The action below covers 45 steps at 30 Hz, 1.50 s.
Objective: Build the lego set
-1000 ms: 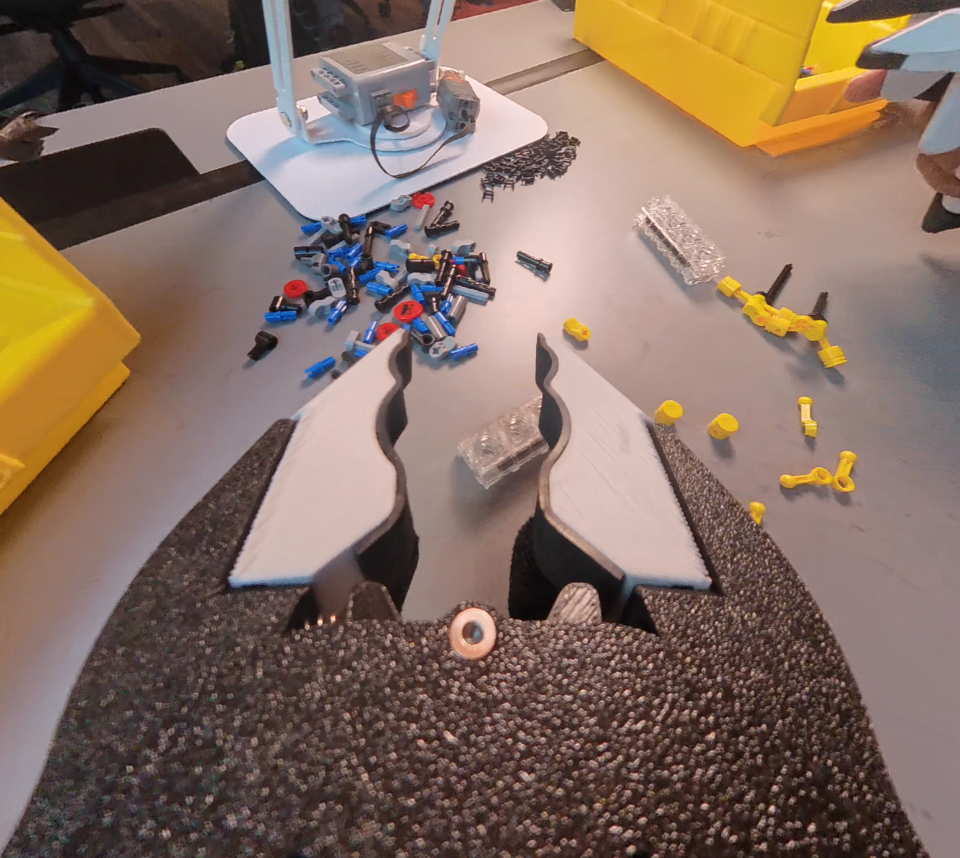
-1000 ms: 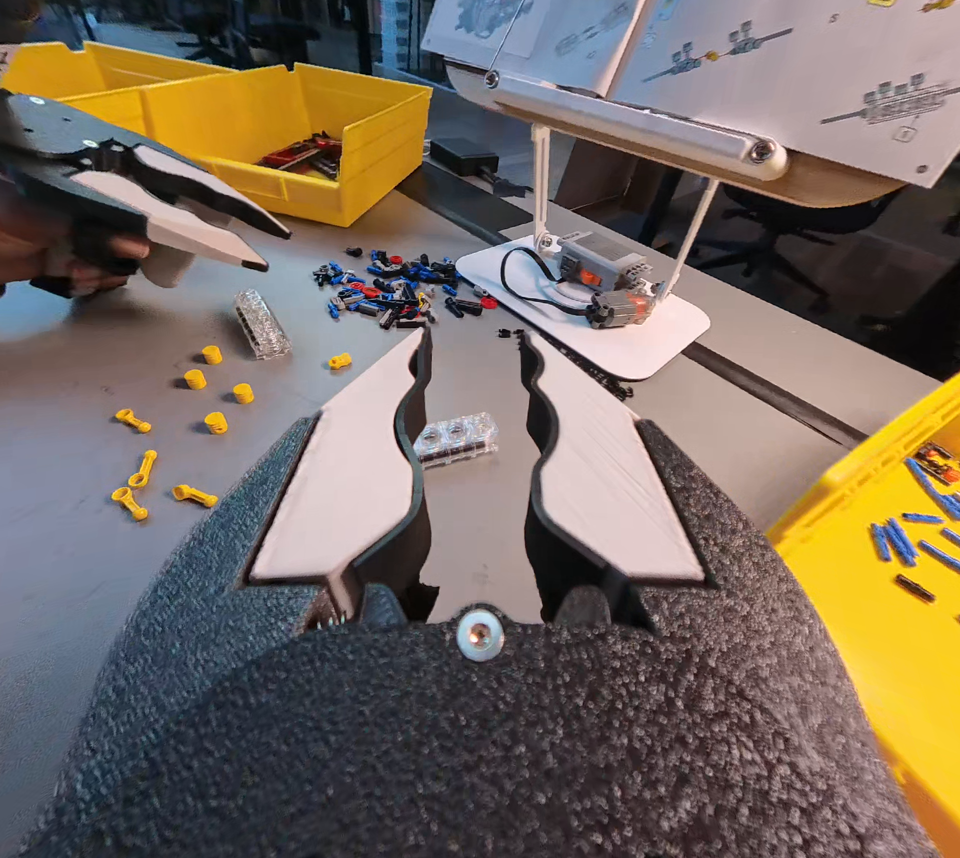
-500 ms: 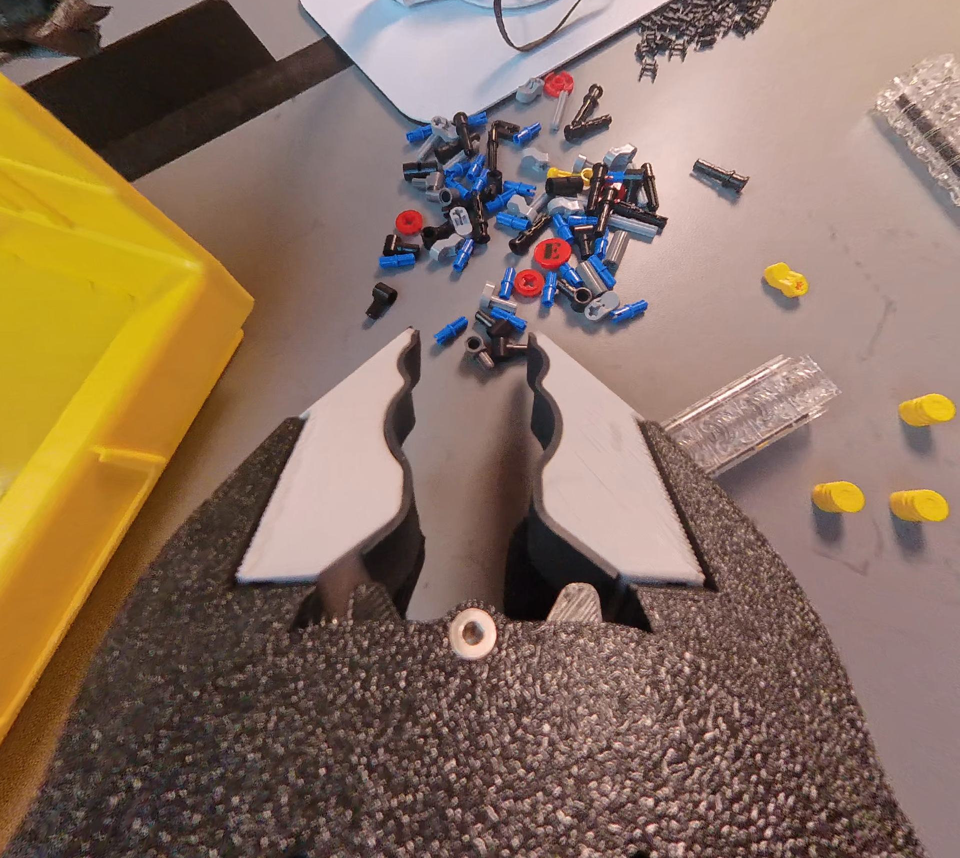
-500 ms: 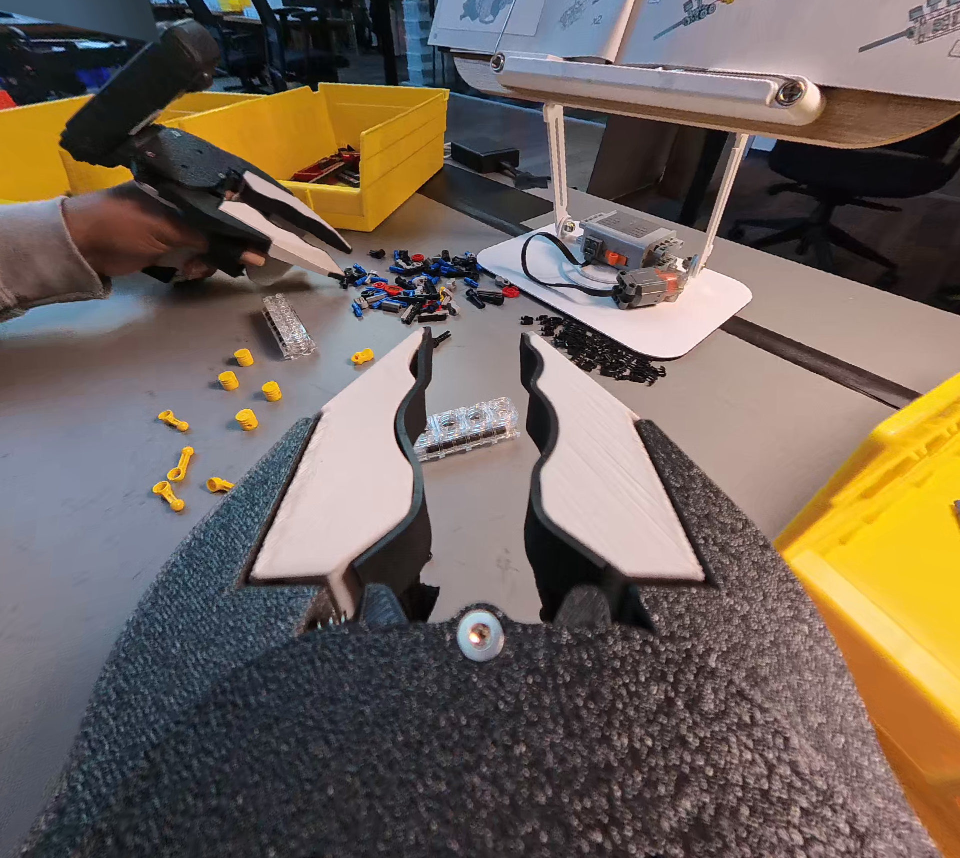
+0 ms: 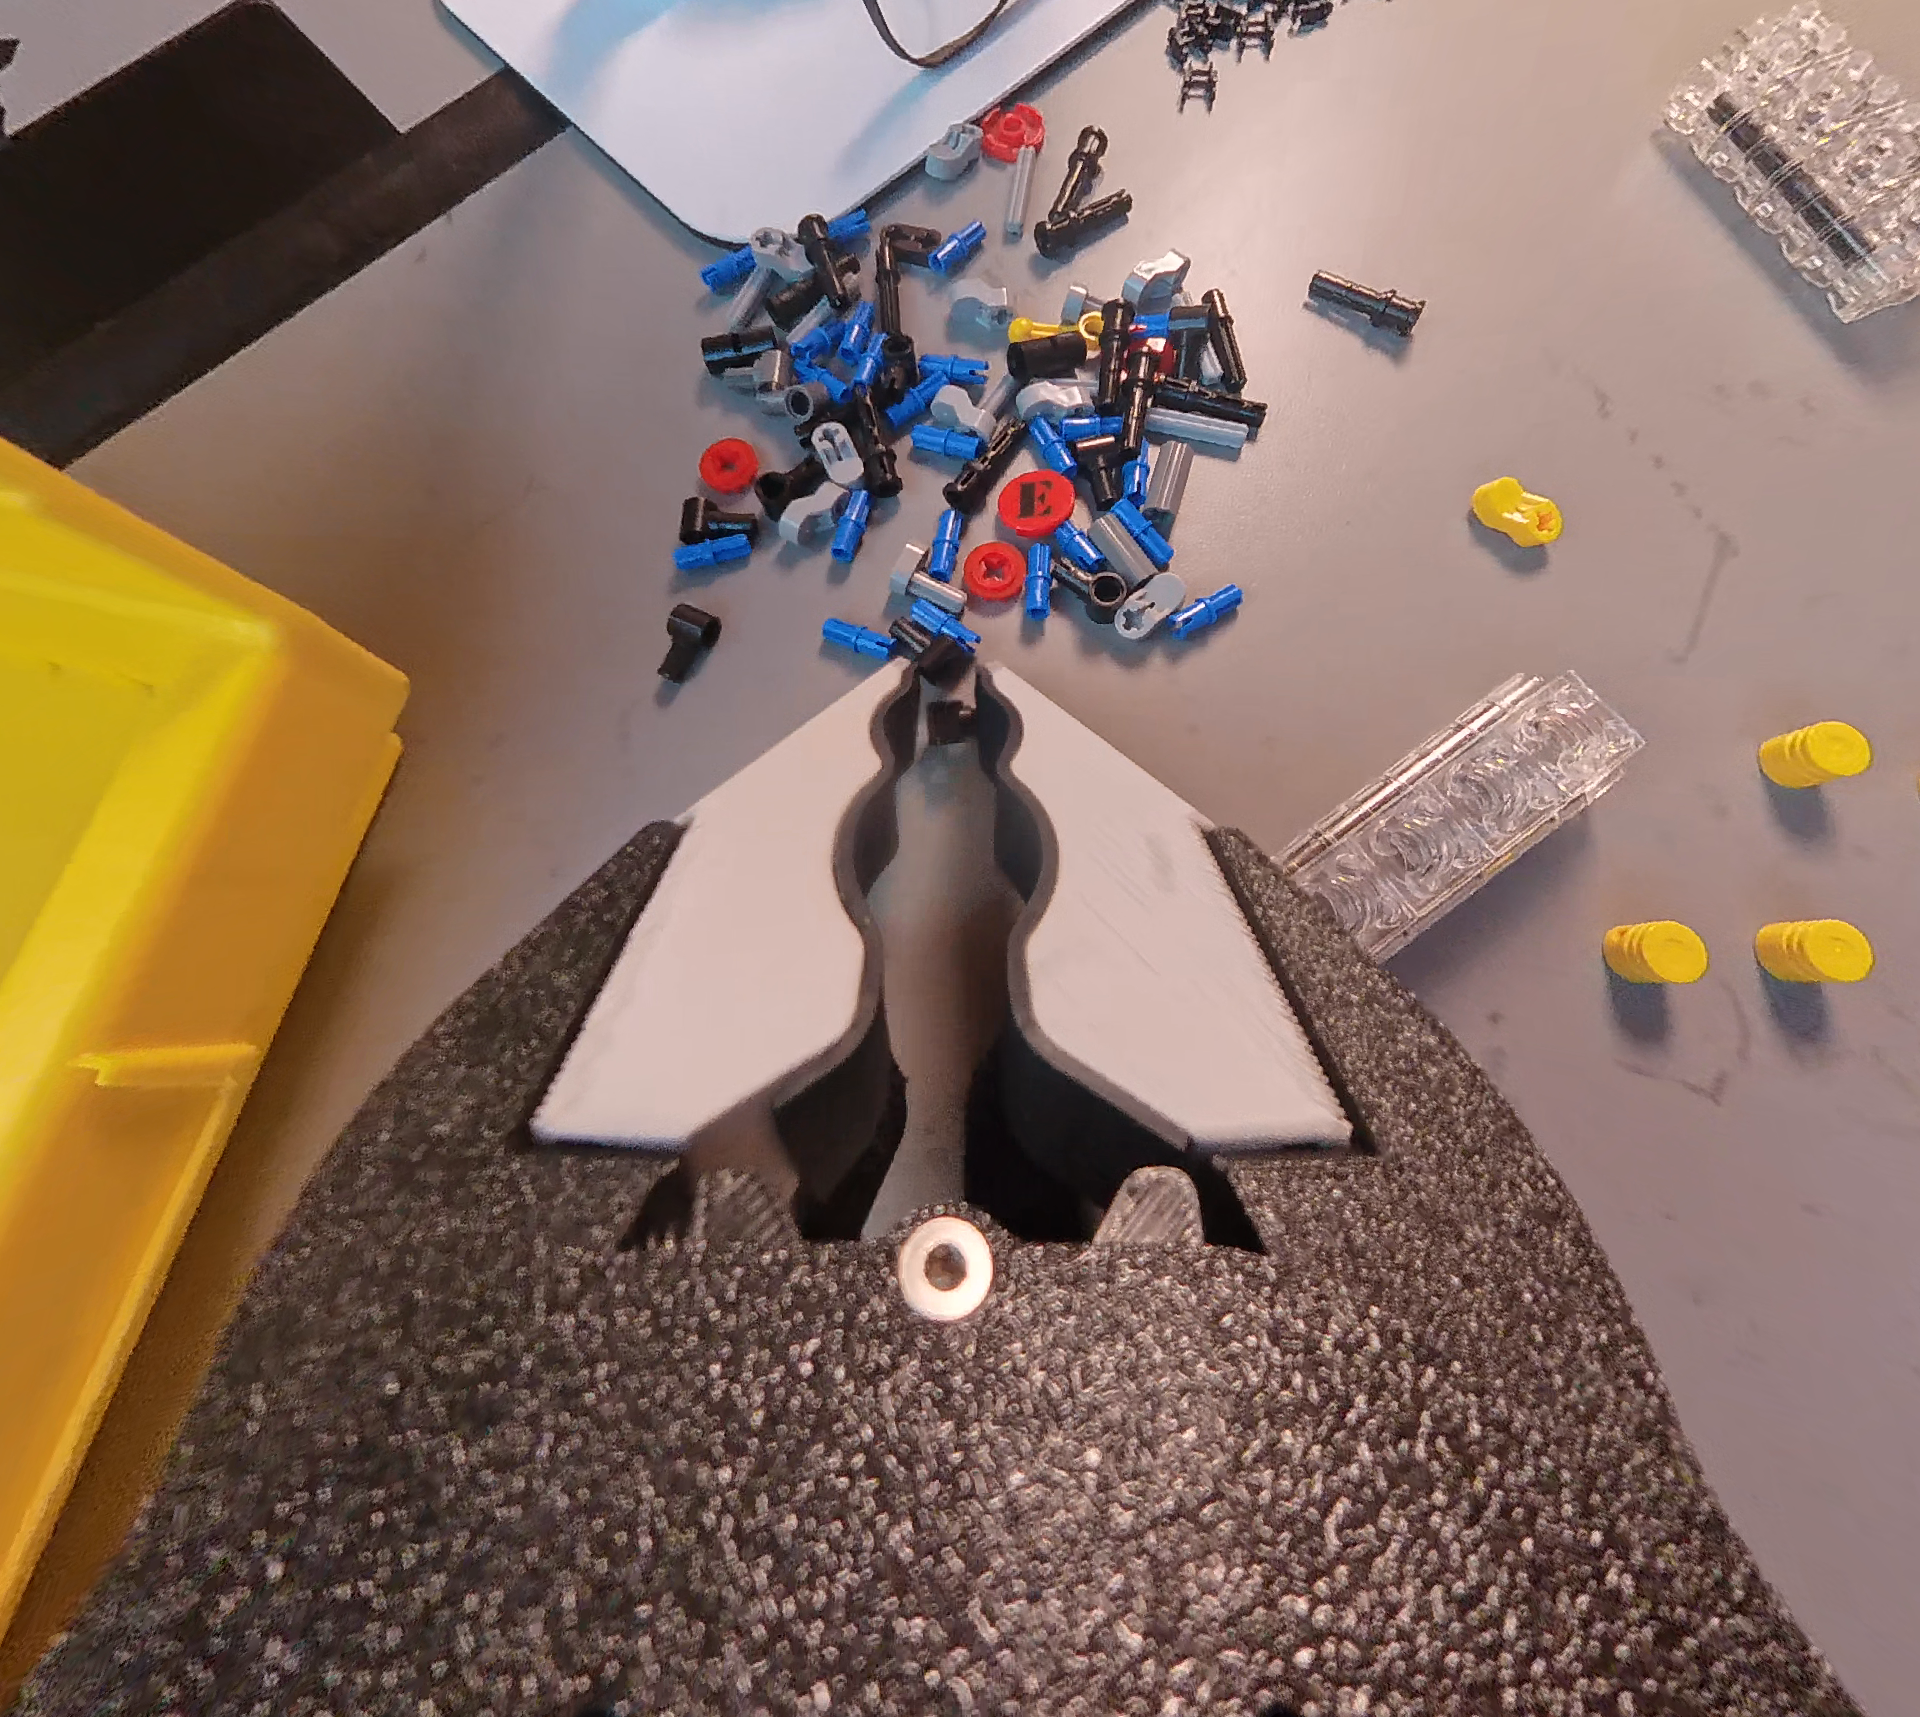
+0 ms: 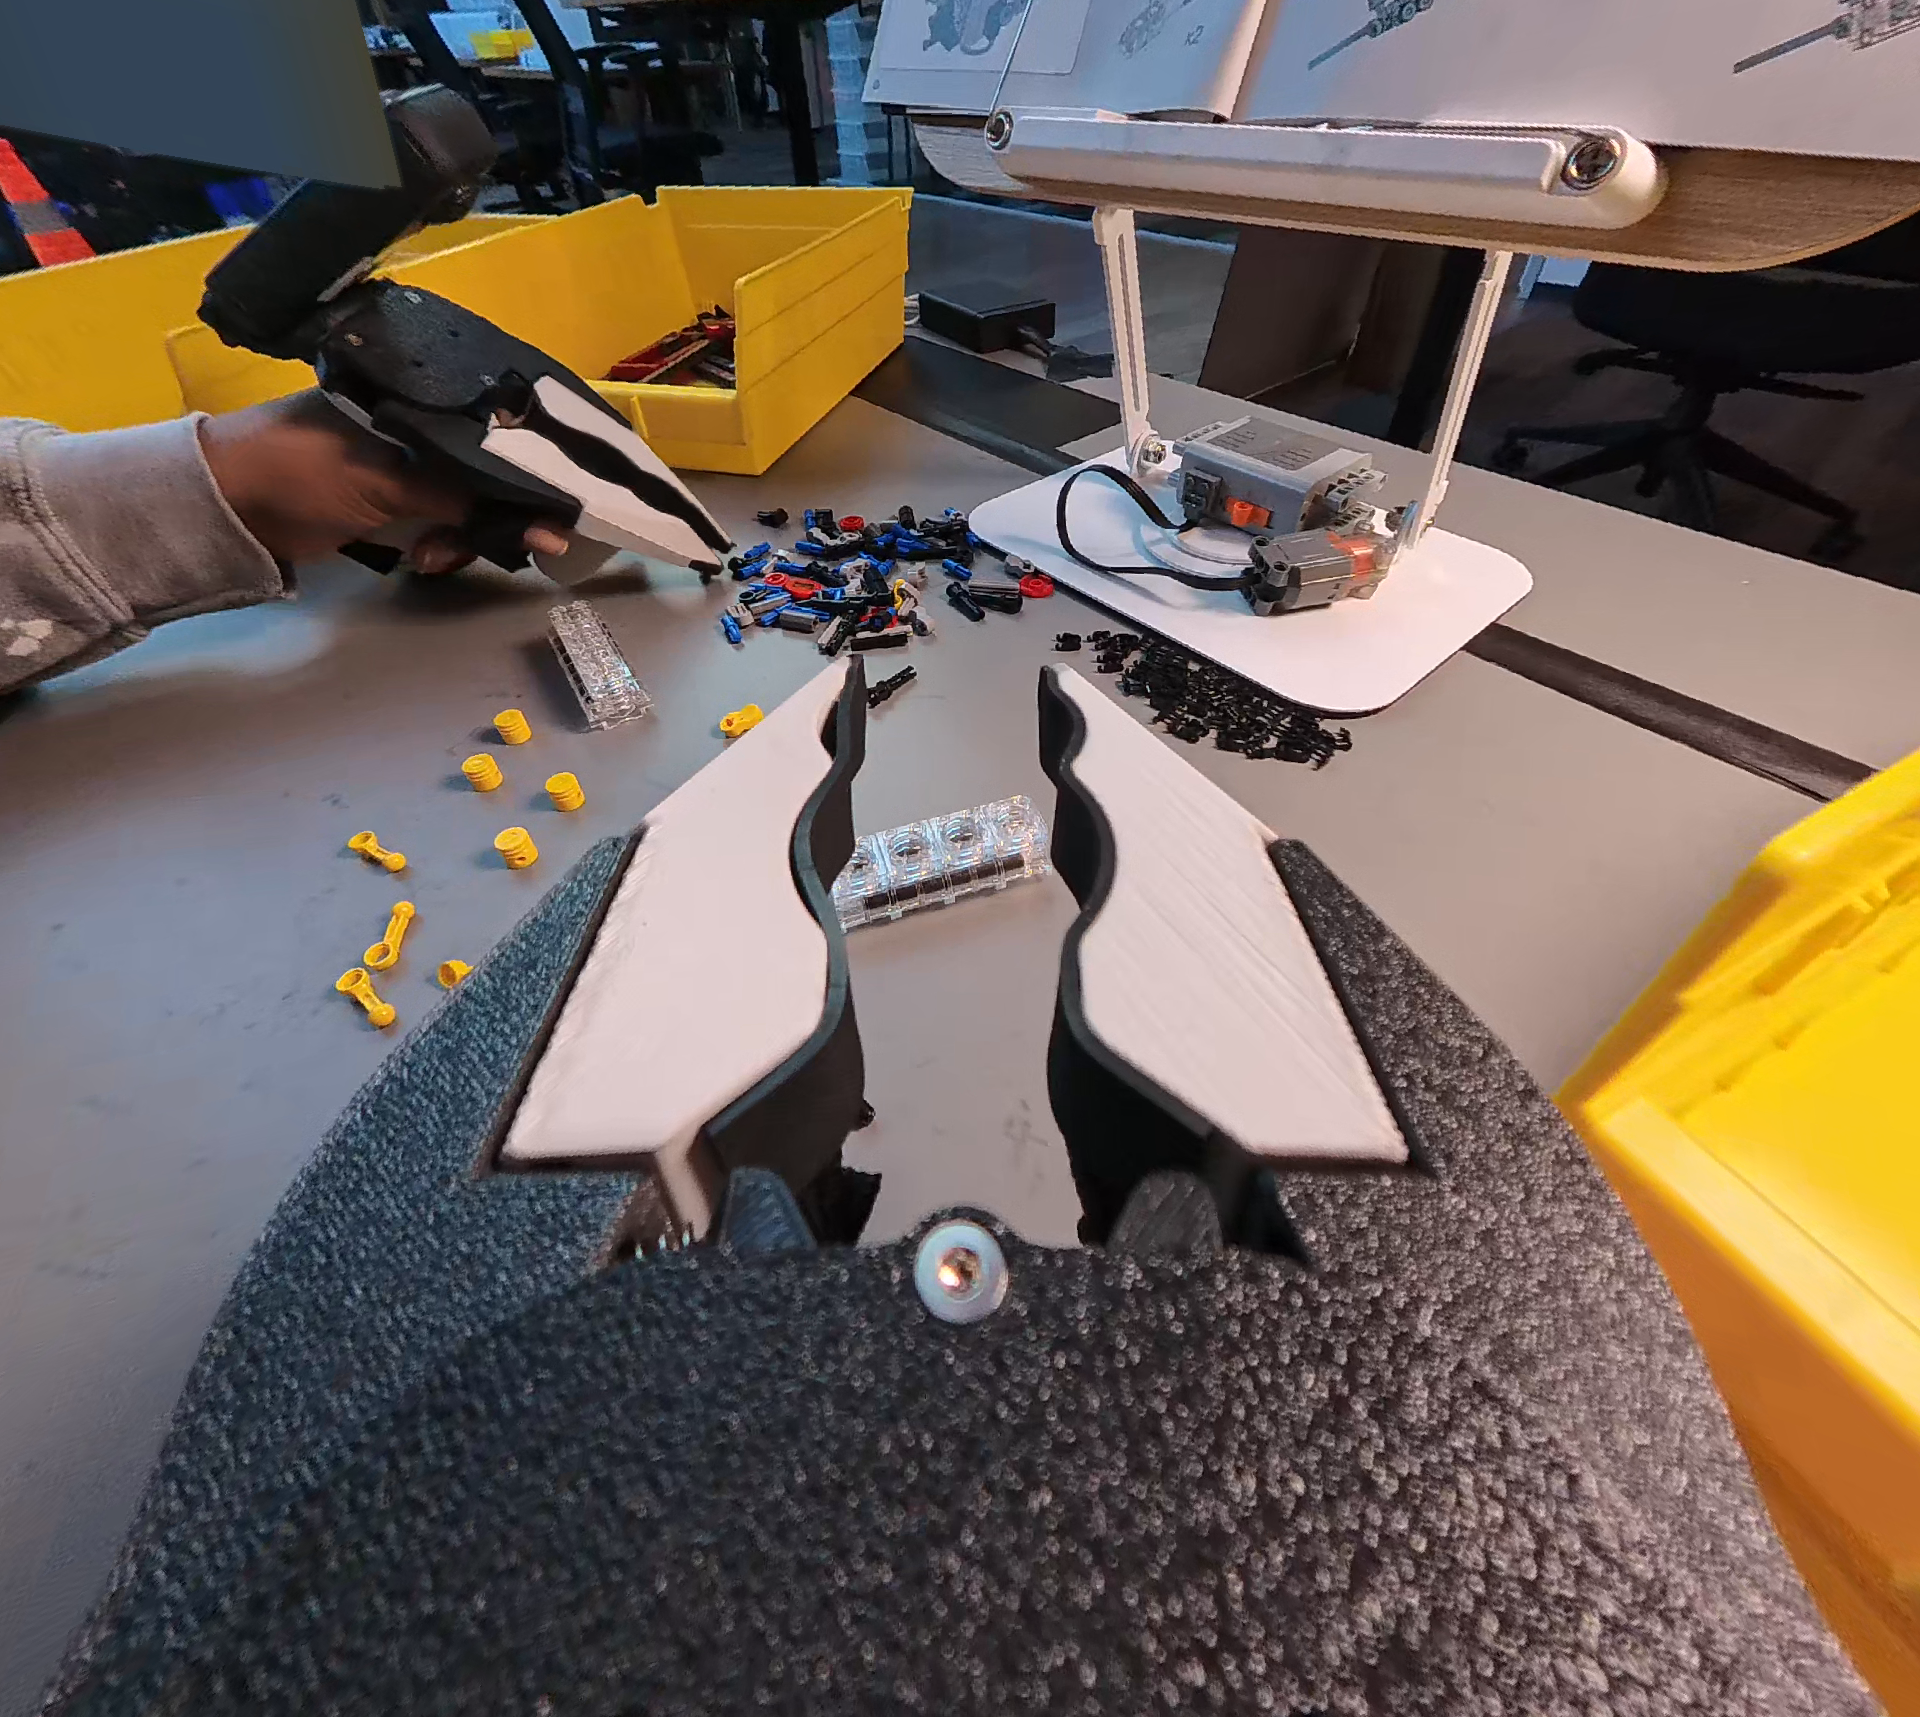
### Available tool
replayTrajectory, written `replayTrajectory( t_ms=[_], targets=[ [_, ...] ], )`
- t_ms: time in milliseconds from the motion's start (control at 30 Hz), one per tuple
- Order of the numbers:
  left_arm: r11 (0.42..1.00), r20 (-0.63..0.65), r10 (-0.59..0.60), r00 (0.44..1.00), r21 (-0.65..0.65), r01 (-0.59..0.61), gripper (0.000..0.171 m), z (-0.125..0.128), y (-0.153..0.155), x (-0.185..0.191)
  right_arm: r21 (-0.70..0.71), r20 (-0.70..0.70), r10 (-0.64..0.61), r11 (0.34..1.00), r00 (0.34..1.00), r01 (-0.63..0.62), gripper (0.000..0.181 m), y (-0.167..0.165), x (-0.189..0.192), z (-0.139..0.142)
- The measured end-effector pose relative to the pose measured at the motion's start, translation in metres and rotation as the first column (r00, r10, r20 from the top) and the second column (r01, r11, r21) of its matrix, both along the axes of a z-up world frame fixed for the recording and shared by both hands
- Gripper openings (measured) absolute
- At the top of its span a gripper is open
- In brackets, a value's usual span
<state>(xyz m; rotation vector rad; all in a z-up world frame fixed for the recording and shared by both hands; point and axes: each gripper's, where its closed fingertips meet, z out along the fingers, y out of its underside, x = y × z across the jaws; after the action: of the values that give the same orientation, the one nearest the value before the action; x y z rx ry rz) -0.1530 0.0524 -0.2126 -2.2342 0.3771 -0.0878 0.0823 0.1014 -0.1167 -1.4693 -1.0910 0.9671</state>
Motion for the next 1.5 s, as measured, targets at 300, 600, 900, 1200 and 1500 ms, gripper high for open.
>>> replayTrajectory(
  t_ms=[300,600,900,1200,1500],
  targets=[
    [1.000,0.023,-0.001,1.000,-0.006,0.001,0.039,0.000,-0.006,-0.003,-0.016,-0.004,0.005,1.000,1.000,-0.005,0.033,0.001,0.000,0.000],
    [0.998,-0.035,-0.059,0.998,-0.023,0.058,0.013,-0.006,0.005,0.012,-0.012,0.000,0.015,1.000,1.000,-0.015,0.032,-0.001,-0.001,-0.001],
    [0.993,0.022,-0.098,0.995,0.066,0.097,0.024,0.013,0.011,0.032,-0.006,0.004,0.018,1.000,1.000,-0.018,0.032,-0.002,-0.001,-0.001],
    [0.985,-0.101,-0.169,0.980,-0.038,0.165,0.016,-0.004,0.027,0.047,0.004,0.006,0.022,1.000,1.000,-0.022,0.031,-0.004,-0.002,-0.001],
    [0.967,0.048,-0.023,0.999,0.254,0.010,0.025,0.055,0.033,0.030,-0.006,0.035,-0.036,0.999,0.999,0.037,0.032,0.008,0.012,-0.002]
  ],
)
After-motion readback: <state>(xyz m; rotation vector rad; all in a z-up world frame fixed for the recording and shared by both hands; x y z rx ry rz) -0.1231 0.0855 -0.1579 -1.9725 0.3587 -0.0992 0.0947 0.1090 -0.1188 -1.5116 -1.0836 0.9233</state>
